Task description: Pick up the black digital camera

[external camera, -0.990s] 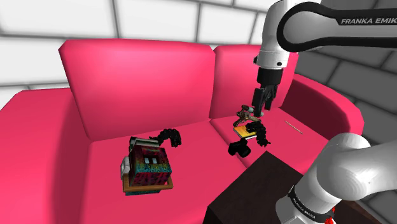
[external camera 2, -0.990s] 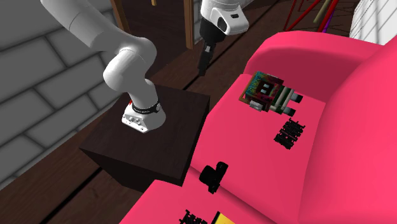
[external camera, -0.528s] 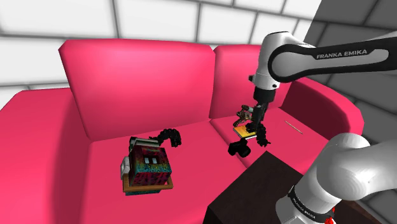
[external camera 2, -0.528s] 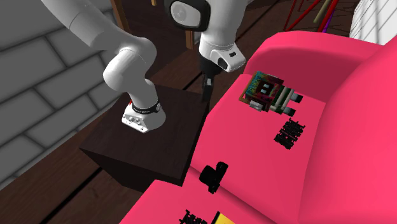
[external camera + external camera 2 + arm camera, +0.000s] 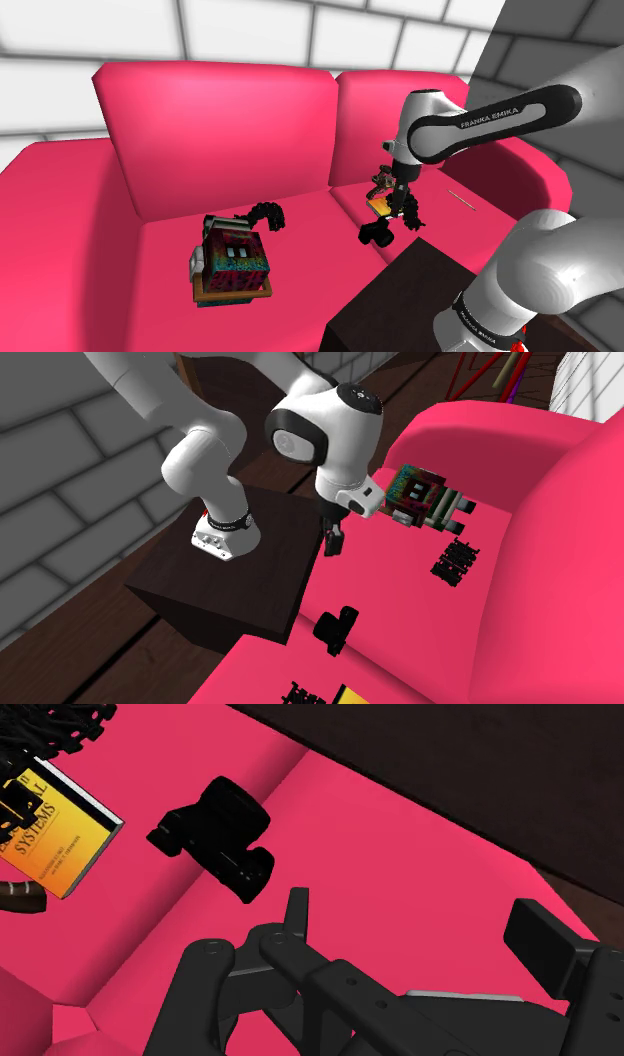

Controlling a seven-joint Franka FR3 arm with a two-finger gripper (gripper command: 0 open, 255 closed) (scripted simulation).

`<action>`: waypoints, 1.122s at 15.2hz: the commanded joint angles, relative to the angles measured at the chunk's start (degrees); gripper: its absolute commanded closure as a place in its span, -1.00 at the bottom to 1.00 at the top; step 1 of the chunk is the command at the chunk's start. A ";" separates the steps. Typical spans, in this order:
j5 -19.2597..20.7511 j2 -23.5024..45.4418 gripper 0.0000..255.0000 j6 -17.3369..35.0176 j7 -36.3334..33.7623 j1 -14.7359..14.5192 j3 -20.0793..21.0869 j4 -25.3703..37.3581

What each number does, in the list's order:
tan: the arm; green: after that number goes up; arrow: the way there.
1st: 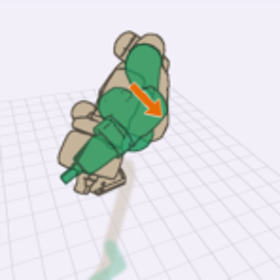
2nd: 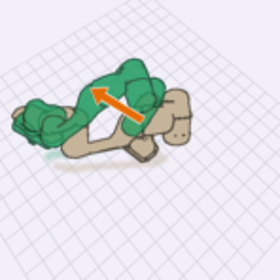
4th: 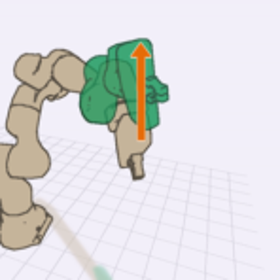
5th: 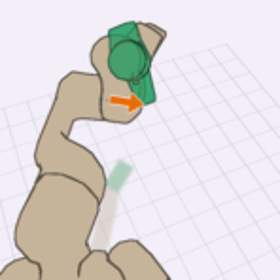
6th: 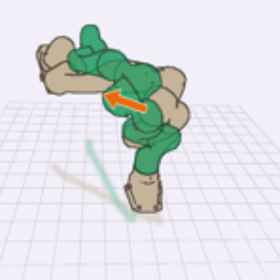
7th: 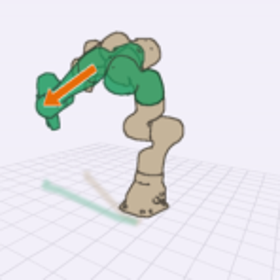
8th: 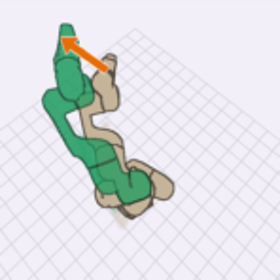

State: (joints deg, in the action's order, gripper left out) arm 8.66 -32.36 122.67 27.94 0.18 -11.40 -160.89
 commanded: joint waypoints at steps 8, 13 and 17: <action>-0.14 24.23 -1.00 26.44 16.85 -2.37 -7.96 1.64; -12.13 39.42 -1.00 37.89 33.21 -3.32 -8.06 6.63; -20.16 48.01 -1.00 42.83 43.61 1.32 -2.45 11.08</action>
State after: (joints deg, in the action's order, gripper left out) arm -10.33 14.24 164.80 69.60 0.46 -14.81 -150.75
